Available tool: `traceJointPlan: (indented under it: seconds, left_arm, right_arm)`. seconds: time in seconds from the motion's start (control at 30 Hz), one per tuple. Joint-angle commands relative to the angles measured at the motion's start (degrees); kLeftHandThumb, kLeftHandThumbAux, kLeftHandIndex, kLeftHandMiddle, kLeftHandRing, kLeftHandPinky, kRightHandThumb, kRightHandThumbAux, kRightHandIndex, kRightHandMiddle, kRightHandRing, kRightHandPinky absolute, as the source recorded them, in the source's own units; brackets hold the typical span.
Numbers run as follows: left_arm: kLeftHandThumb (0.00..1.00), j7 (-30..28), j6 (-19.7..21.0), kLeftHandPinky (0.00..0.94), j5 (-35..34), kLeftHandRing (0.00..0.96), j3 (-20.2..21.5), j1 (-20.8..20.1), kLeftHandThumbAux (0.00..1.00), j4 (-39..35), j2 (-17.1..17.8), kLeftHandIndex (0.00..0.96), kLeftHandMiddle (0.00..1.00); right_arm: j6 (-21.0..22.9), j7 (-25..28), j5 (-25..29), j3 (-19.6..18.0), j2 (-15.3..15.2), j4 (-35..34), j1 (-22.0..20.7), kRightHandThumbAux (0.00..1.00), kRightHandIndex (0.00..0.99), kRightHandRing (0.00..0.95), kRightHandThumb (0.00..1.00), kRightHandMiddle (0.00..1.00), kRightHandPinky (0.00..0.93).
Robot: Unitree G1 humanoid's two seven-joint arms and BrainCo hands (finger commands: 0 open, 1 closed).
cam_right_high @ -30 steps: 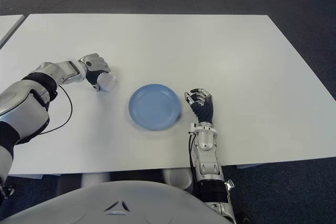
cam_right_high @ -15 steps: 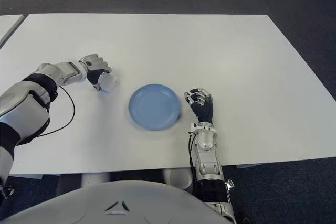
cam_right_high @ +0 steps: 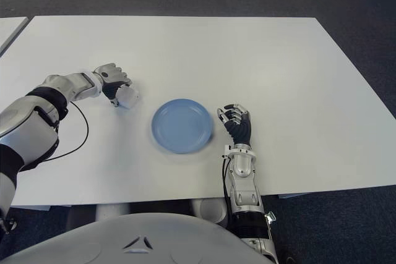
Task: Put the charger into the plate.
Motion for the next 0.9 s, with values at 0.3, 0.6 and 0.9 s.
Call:
traceJointPlan:
  seconds: [0.3, 0.6, 0.9]
  left_arm:
    - [0.852, 1.46, -1.54, 0.841, -0.97, 0.862, 0.87, 1.41, 0.667, -0.85, -0.52, 0.402, 0.555]
    - [0.852, -0.21, -3.23, 0.869, -5.59, 0.861, 6.01, -0.47, 0.667, -2.67, 0.35, 0.401, 0.553]
    - [0.852, -7.38, -4.16, 0.844, -10.98, 0.861, 12.11, -2.69, 0.668, -6.97, 1.17, 0.399, 0.546]
  right_arm:
    - [0.05, 0.03, -0.16, 0.0, -0.1, 1.47, -0.57, 0.731, 0.431, 0.638, 0.705, 0.635, 0.629]
    - [-0.44, -0.15, -0.05, -0.14, -0.13, 2.41, -1.18, 0.731, 0.431, 0.634, 0.706, 0.632, 0.627]
    - [-0.5, 0.44, 0.31, -0.09, -0.38, 2.97, -1.55, 0.731, 0.43, 0.635, 0.705, 0.628, 0.628]
